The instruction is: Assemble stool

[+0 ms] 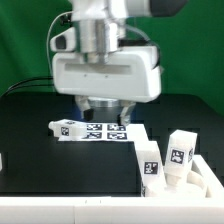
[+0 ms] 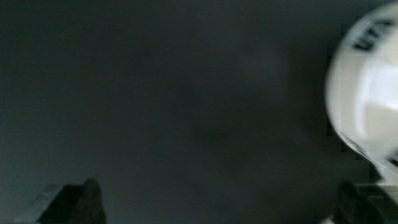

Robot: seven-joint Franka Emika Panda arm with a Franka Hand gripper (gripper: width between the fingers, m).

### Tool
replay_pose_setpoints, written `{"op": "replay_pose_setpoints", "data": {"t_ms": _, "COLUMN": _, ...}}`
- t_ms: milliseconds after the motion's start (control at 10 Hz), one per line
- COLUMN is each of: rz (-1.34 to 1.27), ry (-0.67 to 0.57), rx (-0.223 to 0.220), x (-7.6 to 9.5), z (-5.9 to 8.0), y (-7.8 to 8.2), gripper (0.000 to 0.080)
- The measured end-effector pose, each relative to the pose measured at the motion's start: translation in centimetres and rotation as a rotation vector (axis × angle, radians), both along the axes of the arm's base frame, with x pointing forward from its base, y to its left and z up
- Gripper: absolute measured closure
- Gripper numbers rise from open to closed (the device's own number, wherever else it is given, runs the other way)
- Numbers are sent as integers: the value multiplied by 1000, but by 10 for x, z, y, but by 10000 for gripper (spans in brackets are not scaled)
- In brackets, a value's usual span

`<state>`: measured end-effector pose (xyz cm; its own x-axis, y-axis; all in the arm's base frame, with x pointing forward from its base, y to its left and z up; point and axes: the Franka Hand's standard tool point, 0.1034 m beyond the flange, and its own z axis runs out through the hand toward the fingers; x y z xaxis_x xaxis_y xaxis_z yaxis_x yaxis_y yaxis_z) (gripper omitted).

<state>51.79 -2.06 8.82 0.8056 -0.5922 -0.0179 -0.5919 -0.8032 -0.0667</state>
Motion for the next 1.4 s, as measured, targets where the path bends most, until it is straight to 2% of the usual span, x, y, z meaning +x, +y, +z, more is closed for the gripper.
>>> {"op": "replay_pose_setpoints", "data": {"t_ms": 100, "rz": 93, "ry": 8, "rx": -24, "x": -1, "z": -1, "y": 10, "gripper": 151}}
{"op": "replay_pose_setpoints", "data": {"t_ms": 400, "rz": 313, "ry": 2, "rx": -30, "x": -1, "z": -2, "y": 5, "gripper": 151}}
{"op": "replay_pose_setpoints", "data": {"t_ms": 500, "rz": 502, "ry": 42, "rx": -25, "x": -6, "z": -4, "y": 6, "gripper": 151}}
{"op": "replay_pose_setpoints", "data": {"t_ms": 800, "rz": 892, "ry": 84, "rx": 25, "x": -24, "z": -4, "y": 9, "gripper": 151}}
{"op": "replay_pose_setpoints", "data": {"t_ms": 1200, "rz": 1106, "ry": 86, "rx": 32, "x": -27, "z": -5, "y": 5, "gripper": 151}}
{"op": "replay_pose_setpoints", "data": {"t_ms": 1400, "rz": 1192, "ry": 196, "rx": 86, "x": -51, "z": -10, "y": 4, "gripper": 151}}
